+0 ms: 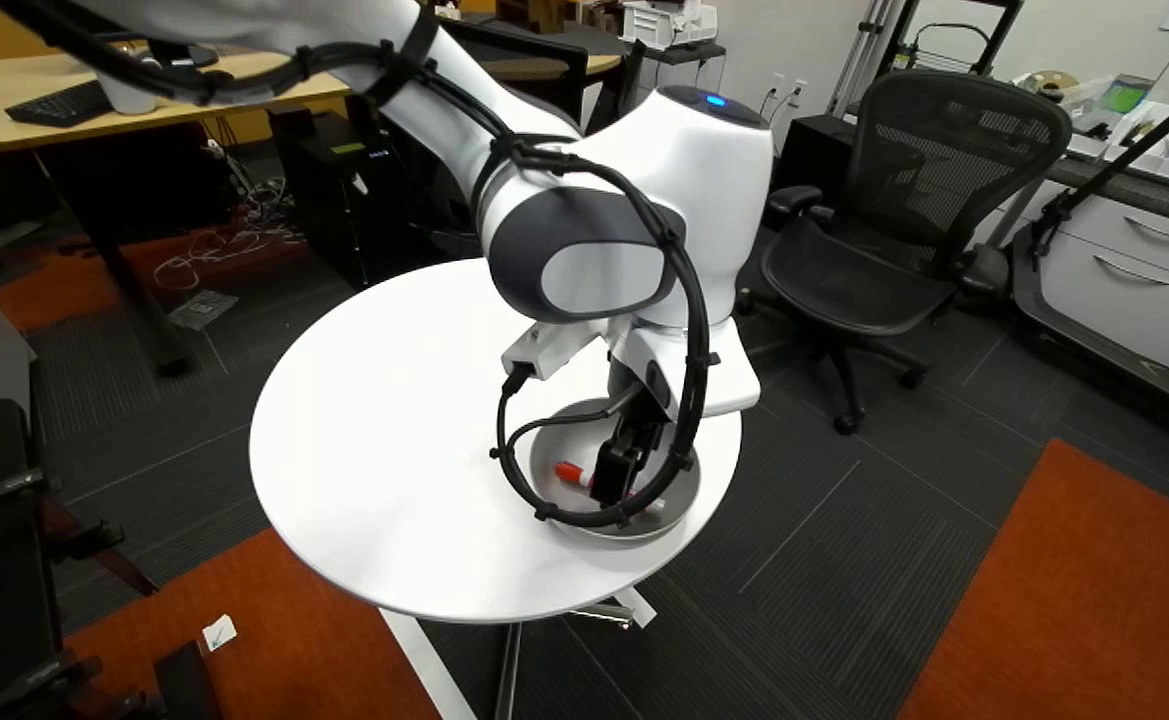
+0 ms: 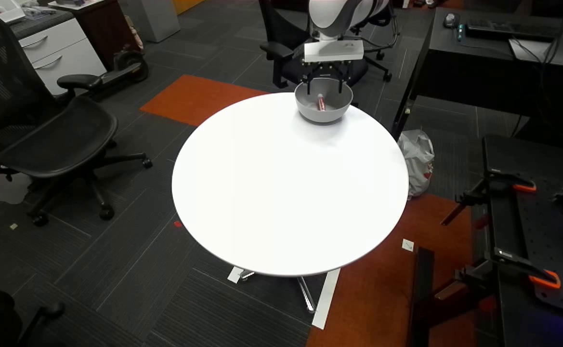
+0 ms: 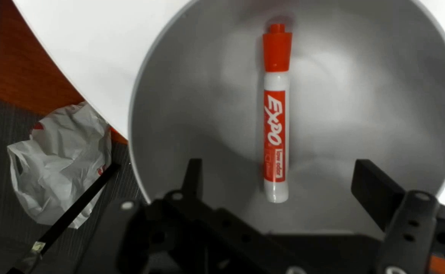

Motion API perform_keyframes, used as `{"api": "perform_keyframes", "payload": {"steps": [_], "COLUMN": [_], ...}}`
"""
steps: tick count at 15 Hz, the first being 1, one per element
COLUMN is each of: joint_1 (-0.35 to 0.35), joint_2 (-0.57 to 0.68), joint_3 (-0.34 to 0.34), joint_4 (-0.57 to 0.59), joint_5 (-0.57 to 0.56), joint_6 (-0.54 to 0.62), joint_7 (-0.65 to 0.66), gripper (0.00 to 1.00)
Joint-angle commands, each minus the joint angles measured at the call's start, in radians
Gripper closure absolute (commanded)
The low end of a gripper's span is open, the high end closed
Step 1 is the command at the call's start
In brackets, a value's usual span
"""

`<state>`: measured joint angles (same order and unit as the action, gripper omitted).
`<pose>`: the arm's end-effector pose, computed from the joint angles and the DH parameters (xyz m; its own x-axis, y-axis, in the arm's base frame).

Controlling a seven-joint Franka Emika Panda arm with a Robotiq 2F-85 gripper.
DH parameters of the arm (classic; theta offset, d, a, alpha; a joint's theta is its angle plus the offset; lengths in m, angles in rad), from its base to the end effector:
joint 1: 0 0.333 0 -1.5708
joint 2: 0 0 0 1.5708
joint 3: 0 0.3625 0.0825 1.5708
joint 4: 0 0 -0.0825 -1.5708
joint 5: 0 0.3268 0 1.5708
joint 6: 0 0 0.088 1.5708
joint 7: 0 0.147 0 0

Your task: Take the red marker out of the grey bowl

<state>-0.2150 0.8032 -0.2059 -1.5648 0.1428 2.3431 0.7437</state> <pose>0.6431 -0.2544 0.2082 0.3591 -0.9329 0.0280 -0.9330 -0.3580 0.0370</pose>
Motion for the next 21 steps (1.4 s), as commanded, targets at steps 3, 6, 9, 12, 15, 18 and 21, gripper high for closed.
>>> {"api": "perform_keyframes", "payload": {"steps": [3,6,9,12,15,18,21], "joint_1": [-0.001,-0.003,-0.006,-0.012,-0.017,-0.013,-0.006], "joint_2": [0.070,0.096,0.112,0.125,0.133,0.102,0.029], "joint_3": [-0.007,-0.007,-0.008,-0.007,-0.007,-0.007,-0.005], "joint_4": [0.088,0.122,0.146,0.165,0.176,0.145,0.072], "joint_5": [0.023,0.023,0.023,0.025,0.025,0.029,0.034], "joint_6": [-0.050,-0.068,-0.079,-0.094,-0.102,-0.105,-0.065], "joint_7": [-0.005,-0.005,-0.003,-0.003,-0.002,0.006,-0.006], "gripper": [0.00,0.25,0.42,0.64,0.87,0.96,0.95]}}
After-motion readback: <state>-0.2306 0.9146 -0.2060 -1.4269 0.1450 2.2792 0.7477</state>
